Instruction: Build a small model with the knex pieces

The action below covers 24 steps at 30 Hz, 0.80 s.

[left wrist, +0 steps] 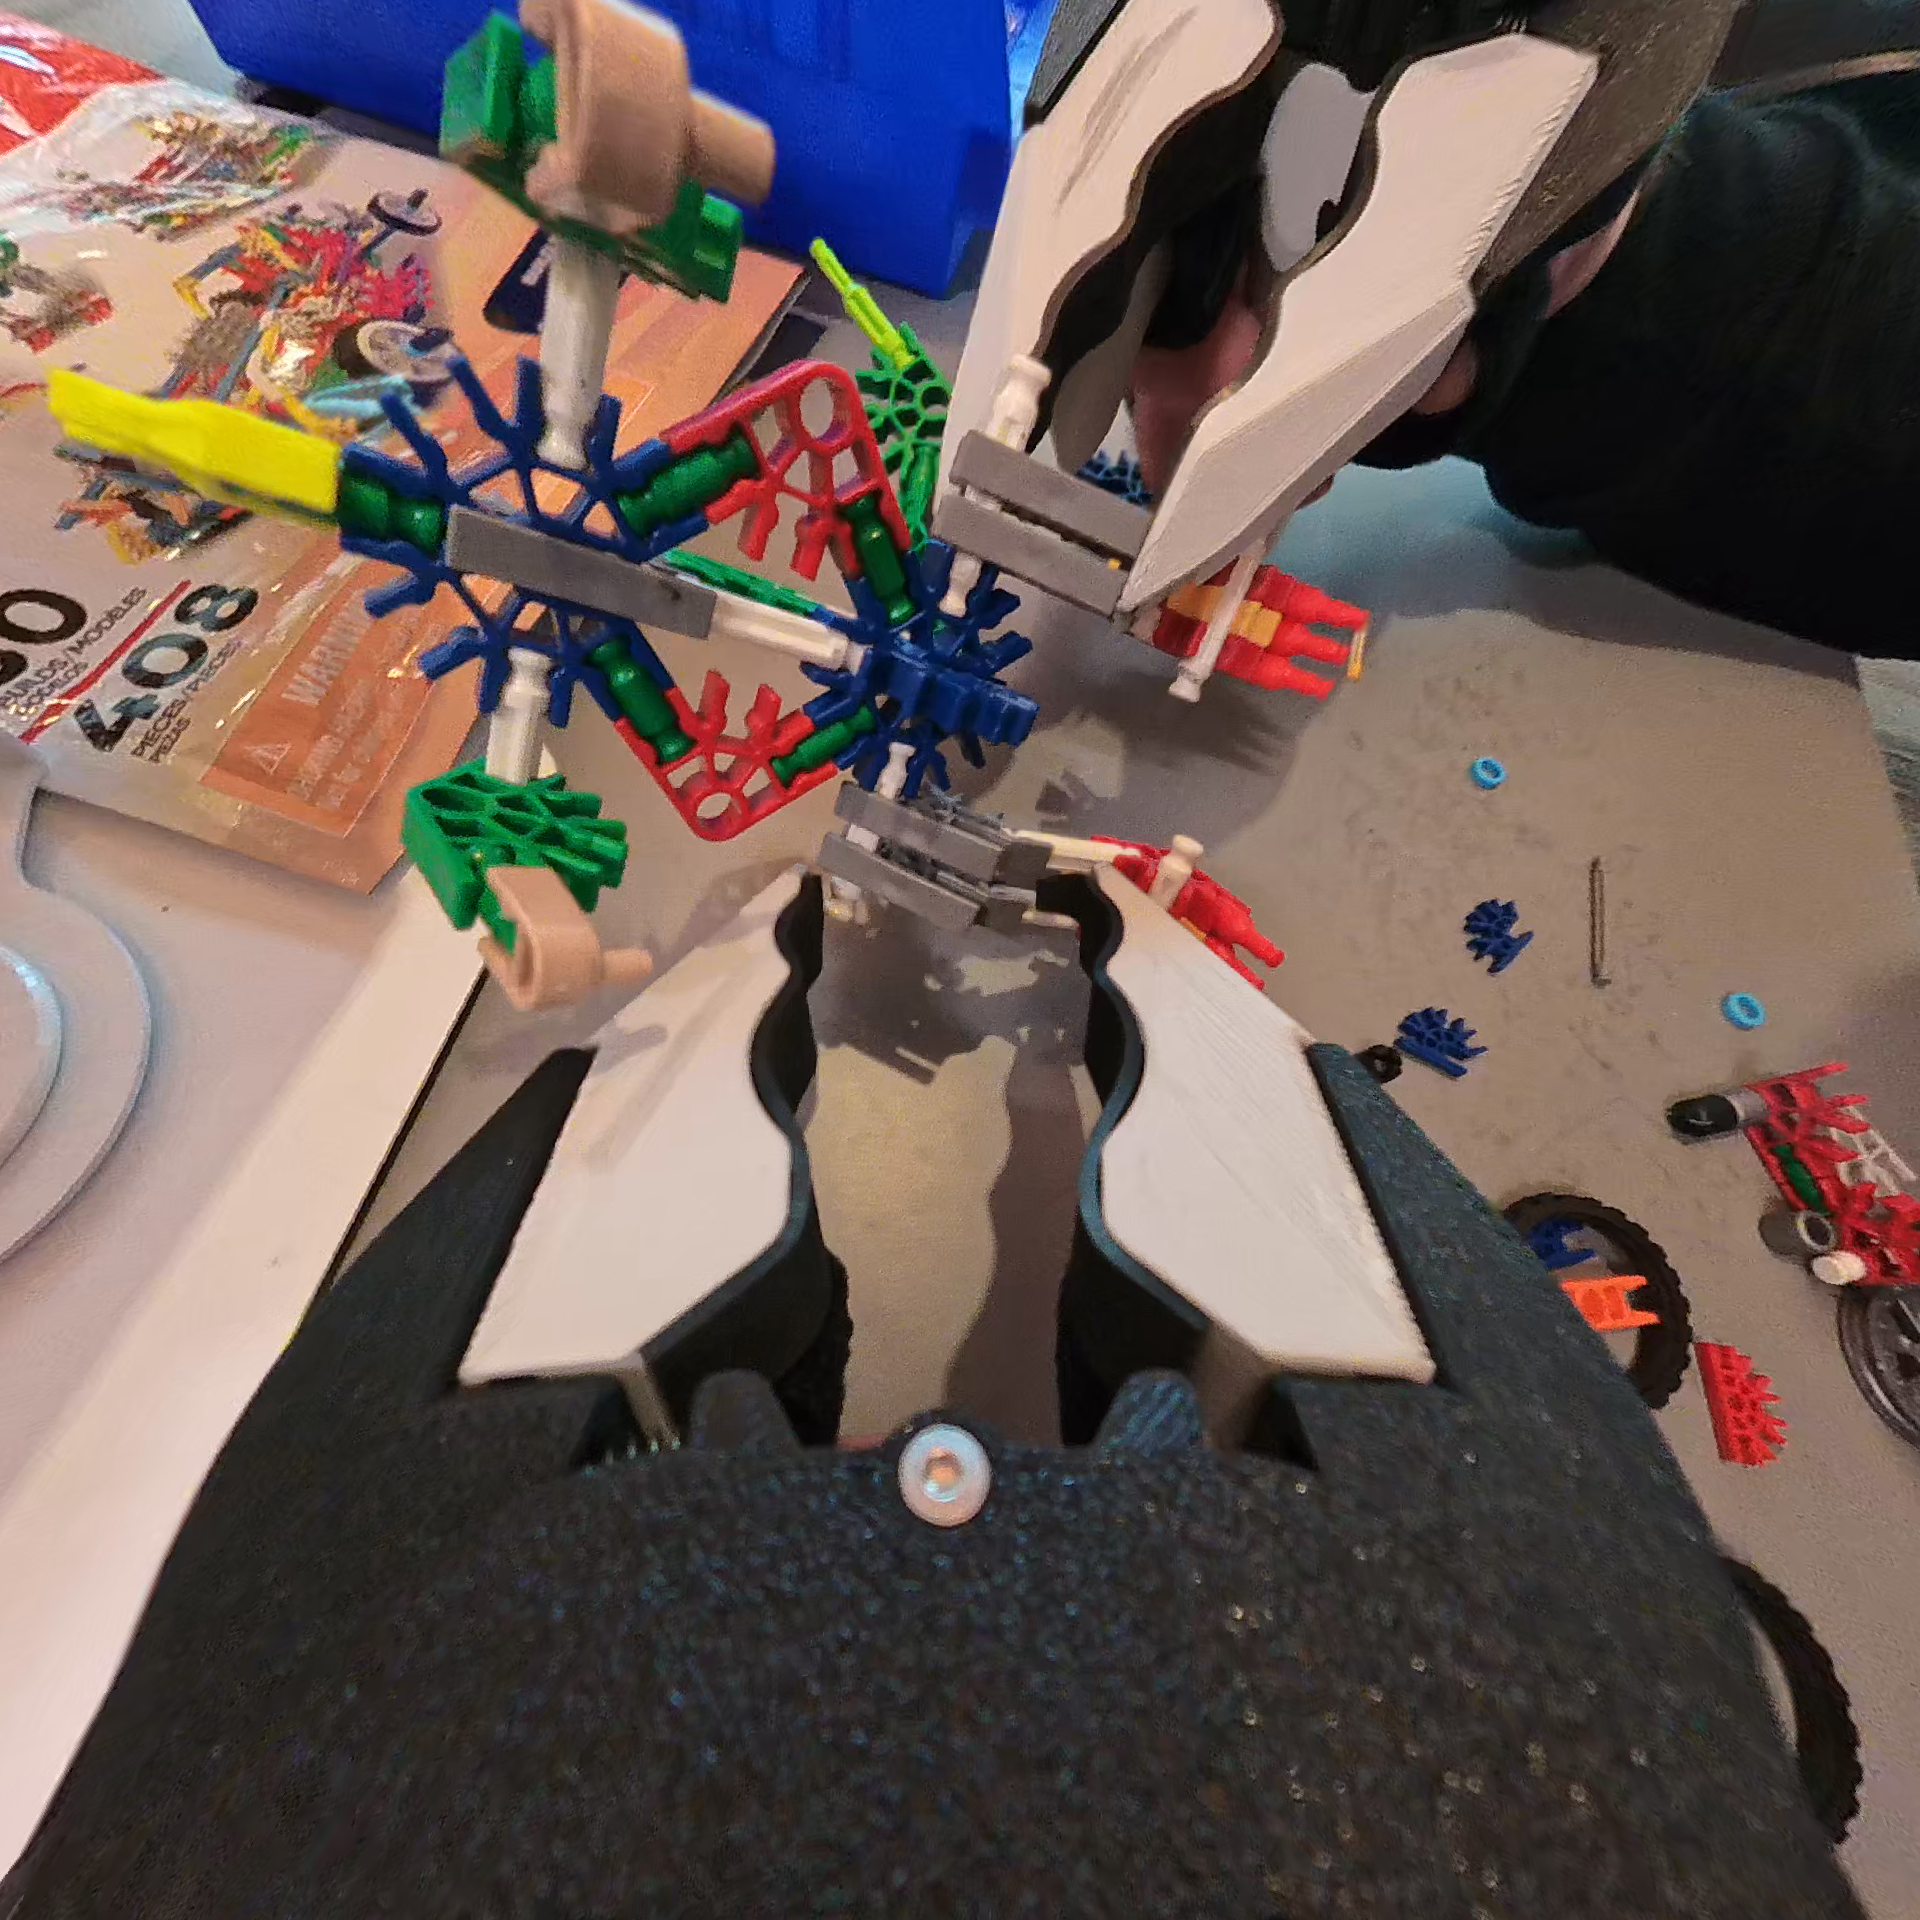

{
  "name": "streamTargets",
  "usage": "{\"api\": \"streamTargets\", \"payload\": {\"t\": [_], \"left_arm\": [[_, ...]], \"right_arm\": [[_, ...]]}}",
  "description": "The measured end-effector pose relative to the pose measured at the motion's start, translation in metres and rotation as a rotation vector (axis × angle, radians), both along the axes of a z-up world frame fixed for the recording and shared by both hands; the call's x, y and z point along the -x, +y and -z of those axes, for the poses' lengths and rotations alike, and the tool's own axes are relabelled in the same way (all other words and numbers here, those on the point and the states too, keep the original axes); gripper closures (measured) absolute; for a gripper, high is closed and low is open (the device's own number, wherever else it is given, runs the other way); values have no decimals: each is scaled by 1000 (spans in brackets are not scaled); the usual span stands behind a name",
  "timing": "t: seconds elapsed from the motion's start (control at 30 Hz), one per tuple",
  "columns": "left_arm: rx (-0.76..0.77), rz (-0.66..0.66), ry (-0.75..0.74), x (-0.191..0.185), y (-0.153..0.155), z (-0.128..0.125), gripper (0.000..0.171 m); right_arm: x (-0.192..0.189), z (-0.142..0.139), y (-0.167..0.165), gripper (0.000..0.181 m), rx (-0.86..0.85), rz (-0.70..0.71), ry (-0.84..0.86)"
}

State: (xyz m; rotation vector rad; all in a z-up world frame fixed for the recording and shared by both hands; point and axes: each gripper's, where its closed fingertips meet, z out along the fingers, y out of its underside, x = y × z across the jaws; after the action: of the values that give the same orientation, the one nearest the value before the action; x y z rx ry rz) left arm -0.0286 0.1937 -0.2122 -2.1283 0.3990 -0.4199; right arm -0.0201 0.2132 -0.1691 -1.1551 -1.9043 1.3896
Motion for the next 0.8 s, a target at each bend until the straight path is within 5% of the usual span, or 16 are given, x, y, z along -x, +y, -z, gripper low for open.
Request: {"api": "streamTargets", "payload": {"t": [0.37,0.8], "left_arm": [[-103,14,-73,-5,4,-20,120],[-217,49,136,-10,5,-28,129]], "right_arm": [[-4,-21,-2,155,88,-26,71],[-9,-20,-2,155,119,-63,53]]}}
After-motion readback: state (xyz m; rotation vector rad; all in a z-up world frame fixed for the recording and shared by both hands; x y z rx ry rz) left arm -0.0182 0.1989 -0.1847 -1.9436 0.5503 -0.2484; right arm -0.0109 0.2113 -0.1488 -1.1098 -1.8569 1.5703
